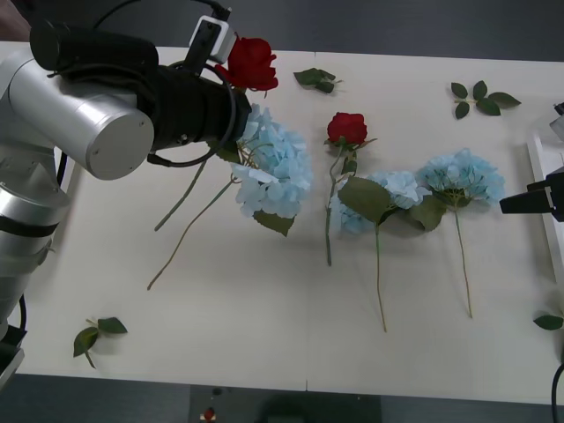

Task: Put the red flowers into the right box and the blue flowers into the left box

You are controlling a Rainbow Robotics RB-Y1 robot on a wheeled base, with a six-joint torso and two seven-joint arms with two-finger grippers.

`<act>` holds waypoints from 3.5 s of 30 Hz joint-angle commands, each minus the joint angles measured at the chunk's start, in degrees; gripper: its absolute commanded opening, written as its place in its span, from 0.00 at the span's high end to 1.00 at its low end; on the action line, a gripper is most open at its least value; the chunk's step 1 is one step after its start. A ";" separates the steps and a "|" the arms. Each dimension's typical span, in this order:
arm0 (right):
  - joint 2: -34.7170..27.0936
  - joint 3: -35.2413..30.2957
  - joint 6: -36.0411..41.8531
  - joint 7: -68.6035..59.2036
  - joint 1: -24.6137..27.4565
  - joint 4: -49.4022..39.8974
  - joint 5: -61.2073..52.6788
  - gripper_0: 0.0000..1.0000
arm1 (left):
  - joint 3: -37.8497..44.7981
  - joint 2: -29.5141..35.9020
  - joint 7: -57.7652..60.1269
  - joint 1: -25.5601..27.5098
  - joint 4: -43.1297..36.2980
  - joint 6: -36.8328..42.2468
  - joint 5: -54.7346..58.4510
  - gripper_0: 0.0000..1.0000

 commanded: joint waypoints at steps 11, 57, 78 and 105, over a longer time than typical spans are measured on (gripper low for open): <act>0.58 -1.80 1.61 2.54 -1.49 -1.62 -4.94 0.00 | -4.10 2.28 2.65 3.01 -2.11 -0.05 -8.25 0.00; 0.58 22.99 -17.11 -28.75 1.50 -1.62 16.60 0.00 | -5.42 2.98 -23.28 8.11 4.31 2.06 -7.98 0.00; 0.58 30.02 -27.39 -33.06 5.63 -1.62 20.29 0.00 | -16.49 2.90 -25.91 7.67 13.89 -13.50 -15.02 0.00; 1.81 31.25 -29.59 -35.87 5.90 -1.62 23.98 1.00 | -18.78 2.90 -25.74 7.76 16.35 -14.29 -16.86 0.98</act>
